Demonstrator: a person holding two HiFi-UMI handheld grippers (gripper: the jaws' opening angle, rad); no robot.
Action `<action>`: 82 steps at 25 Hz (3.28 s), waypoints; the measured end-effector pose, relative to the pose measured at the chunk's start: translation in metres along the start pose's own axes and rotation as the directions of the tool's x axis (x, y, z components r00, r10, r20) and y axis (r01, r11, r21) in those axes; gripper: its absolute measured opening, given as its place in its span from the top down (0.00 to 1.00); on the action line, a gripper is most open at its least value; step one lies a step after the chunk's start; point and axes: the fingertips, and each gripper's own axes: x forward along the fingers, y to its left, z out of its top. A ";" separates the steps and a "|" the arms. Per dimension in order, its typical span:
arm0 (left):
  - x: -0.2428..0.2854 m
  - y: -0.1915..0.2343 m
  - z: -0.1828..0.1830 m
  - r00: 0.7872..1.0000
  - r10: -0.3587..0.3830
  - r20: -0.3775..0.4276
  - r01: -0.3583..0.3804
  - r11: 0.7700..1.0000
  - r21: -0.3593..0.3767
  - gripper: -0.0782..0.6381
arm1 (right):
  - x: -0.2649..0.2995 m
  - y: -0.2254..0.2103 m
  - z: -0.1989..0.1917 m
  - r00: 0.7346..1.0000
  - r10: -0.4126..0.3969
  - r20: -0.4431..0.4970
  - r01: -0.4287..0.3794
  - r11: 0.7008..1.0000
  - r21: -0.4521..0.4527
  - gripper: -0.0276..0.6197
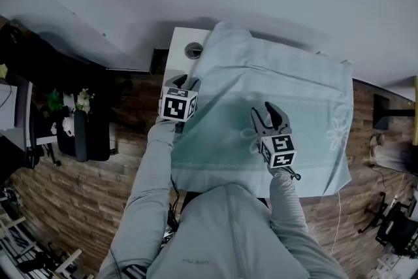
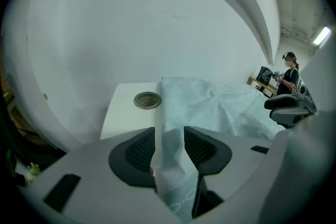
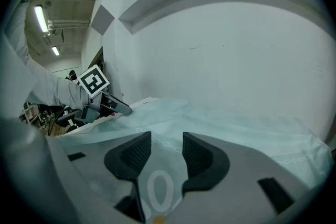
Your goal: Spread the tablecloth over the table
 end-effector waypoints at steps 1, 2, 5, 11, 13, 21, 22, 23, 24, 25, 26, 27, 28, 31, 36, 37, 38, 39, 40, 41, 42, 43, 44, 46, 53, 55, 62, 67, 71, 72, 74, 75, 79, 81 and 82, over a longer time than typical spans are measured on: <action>0.004 -0.001 -0.001 1.000 -0.011 -0.014 0.011 1.000 -0.007 0.63 | 0.001 0.002 0.000 1.000 -0.001 -0.001 0.001 1.000 0.000 0.66; 0.008 -0.001 -0.003 0.999 -0.020 -0.031 0.019 1.000 -0.018 0.63 | 0.001 0.005 0.001 1.000 -0.001 -0.001 0.001 1.000 0.000 0.66; 0.014 -0.002 -0.010 0.997 -0.032 -0.076 0.029 0.998 -0.047 0.70 | 0.002 0.009 0.004 1.000 -0.001 0.005 0.001 1.000 0.003 0.67; -0.001 -0.002 0.003 0.998 -0.049 -0.039 0.050 0.999 0.018 0.85 | 0.007 0.016 0.006 1.000 0.010 0.003 -0.010 1.000 0.002 0.67; -0.010 0.003 0.012 0.999 -0.047 -0.025 0.049 0.997 0.057 0.85 | 0.013 0.022 0.005 1.000 0.017 0.001 -0.017 1.000 0.003 0.68; -0.045 0.026 0.055 1.000 0.007 0.015 -0.009 0.990 0.142 0.85 | 0.034 0.024 -0.013 0.999 0.029 -0.038 -0.027 0.998 0.059 0.68; -0.049 0.031 0.062 0.999 0.021 0.025 -0.024 0.989 0.146 0.85 | 0.036 0.024 -0.013 0.999 0.030 -0.036 -0.028 0.997 0.066 0.68; -0.054 0.037 0.070 0.999 0.036 0.035 -0.041 0.988 0.147 0.85 | 0.037 0.024 -0.012 0.999 0.032 -0.035 -0.029 0.997 0.071 0.68; -0.058 0.044 0.077 0.998 0.053 0.045 -0.059 0.987 0.147 0.85 | 0.039 0.025 -0.012 0.999 0.034 -0.034 -0.031 0.997 0.076 0.68; -0.063 0.051 0.084 0.996 0.073 0.054 -0.080 0.986 0.147 0.85 | 0.041 0.026 -0.012 0.999 0.038 -0.033 -0.035 0.996 0.081 0.68; -0.068 0.058 0.091 0.994 0.093 0.063 -0.101 0.984 0.150 0.85 | 0.043 0.027 -0.011 0.999 0.043 -0.032 -0.040 0.996 0.085 0.68; -0.072 0.065 0.099 0.991 0.110 0.071 -0.120 0.981 0.153 0.86 | 0.046 0.029 -0.011 0.998 0.047 -0.030 -0.044 0.995 0.088 0.68; -0.076 0.070 0.106 0.989 0.122 0.077 -0.133 0.979 0.156 0.85 | 0.048 0.029 -0.010 0.998 0.049 -0.026 -0.047 0.995 0.088 0.68; -0.083 0.077 0.121 0.984 0.150 0.091 -0.165 0.970 0.180 0.85 | 0.052 0.029 -0.005 0.999 0.049 0.000 -0.049 0.995 0.089 0.68; -0.084 0.085 0.126 0.977 0.195 0.092 -0.209 0.959 0.192 0.85 | 0.060 0.032 0.002 0.997 0.071 0.010 -0.072 0.992 0.103 0.68; -0.082 0.086 0.124 0.978 0.189 0.084 -0.202 0.962 0.183 0.86 | 0.060 0.033 0.002 0.997 0.077 0.005 -0.077 0.991 0.106 0.69; -0.080 0.086 0.120 0.981 0.177 0.076 -0.188 0.968 0.165 0.86 | 0.060 0.033 0.001 0.997 0.080 -0.001 -0.080 0.991 0.103 0.69; -0.078 0.086 0.115 0.985 0.162 0.066 -0.170 0.975 0.143 0.86 | 0.059 0.032 -0.001 0.997 0.081 -0.009 -0.080 0.992 0.093 0.69; -0.075 0.087 0.107 0.988 0.148 0.052 -0.153 0.981 0.122 0.85 | 0.058 0.032 -0.003 0.997 0.082 -0.017 -0.080 0.994 0.077 0.69; -0.072 0.087 0.099 0.990 0.135 0.036 -0.139 0.985 0.106 0.85 | 0.057 0.033 -0.004 0.996 0.083 -0.025 -0.081 0.995 0.062 0.69; -0.068 0.088 0.090 0.992 0.125 0.020 -0.126 0.988 0.091 0.86 | 0.056 0.033 -0.006 0.996 0.085 -0.032 -0.083 0.995 0.050 0.69; -0.063 0.087 0.080 0.993 0.114 0.003 -0.114 0.990 0.078 0.85 | 0.055 0.034 -0.007 0.996 0.085 -0.038 -0.083 0.996 0.044 0.69; -0.058 0.086 0.071 0.995 0.100 -0.013 -0.099 0.993 0.064 0.86 | 0.054 0.033 -0.008 0.996 0.083 -0.043 -0.081 0.996 0.042 0.69; -0.046 0.080 0.053 0.997 0.063 -0.046 -0.061 0.997 0.038 0.85 | 0.054 0.032 -0.010 0.996 0.078 -0.052 -0.076 0.996 0.043 0.69; -0.011 0.045 0.009 0.993 -0.033 -0.115 0.031 0.999 -0.020 0.85 | 0.048 0.025 -0.018 0.994 0.045 -0.095 -0.040 0.998 0.050 0.70; -0.008 0.038 0.007 0.992 -0.035 -0.118 0.038 0.999 0.021 0.85 | 0.044 0.022 -0.022 0.994 0.038 -0.102 -0.034 0.999 0.043 0.70; -0.017 0.052 0.029 0.993 -0.111 -0.032 0.110 0.993 -0.045 0.78 | 0.042 0.022 -0.016 0.997 0.048 -0.061 -0.044 0.997 0.059 0.70; -0.024 0.097 0.049 0.998 -0.033 0.054 0.041 0.986 -0.161 0.71 | 0.041 0.016 -0.001 0.999 0.040 -0.023 -0.038 0.998 0.050 0.70; -0.008 0.117 0.046 0.999 -0.032 0.007 0.033 0.987 -0.159 0.71 | 0.043 0.014 0.007 0.999 0.033 -0.010 -0.033 0.999 0.039 0.70; -0.004 0.121 0.046 1.000 -0.028 0.001 0.028 0.988 -0.150 0.71 | 0.042 0.014 0.008 1.000 0.030 -0.008 -0.030 0.999 0.035 0.70; -0.001 0.134 0.055 1.000 0.000 0.022 0.003 0.987 -0.162 0.71 | 0.041 0.012 0.011 1.000 0.024 -0.003 -0.024 0.999 0.031 0.70; -0.003 0.143 0.062 0.999 0.031 0.043 -0.023 0.984 -0.179 0.73 | 0.041 0.011 0.013 1.000 0.021 0.000 -0.021 0.999 0.031 0.70; 0.004 0.156 0.064 0.998 0.065 -0.017 -0.067 0.992 -0.105 0.82 | 0.040 0.003 0.014 1.000 0.006 0.004 -0.006 0.999 0.040 0.70; 0.016 0.136 0.049 0.993 -0.014 -0.116 0.011 0.999 -0.033 0.83 | 0.040 0.000 0.014 1.000 -0.003 0.004 0.003 0.999 0.048 0.70; 0.020 0.125 0.044 0.989 -0.061 -0.137 0.057 0.998 -0.031 0.83 | 0.040 -0.001 0.015 1.000 -0.006 0.003 0.006 0.999 0.049 0.70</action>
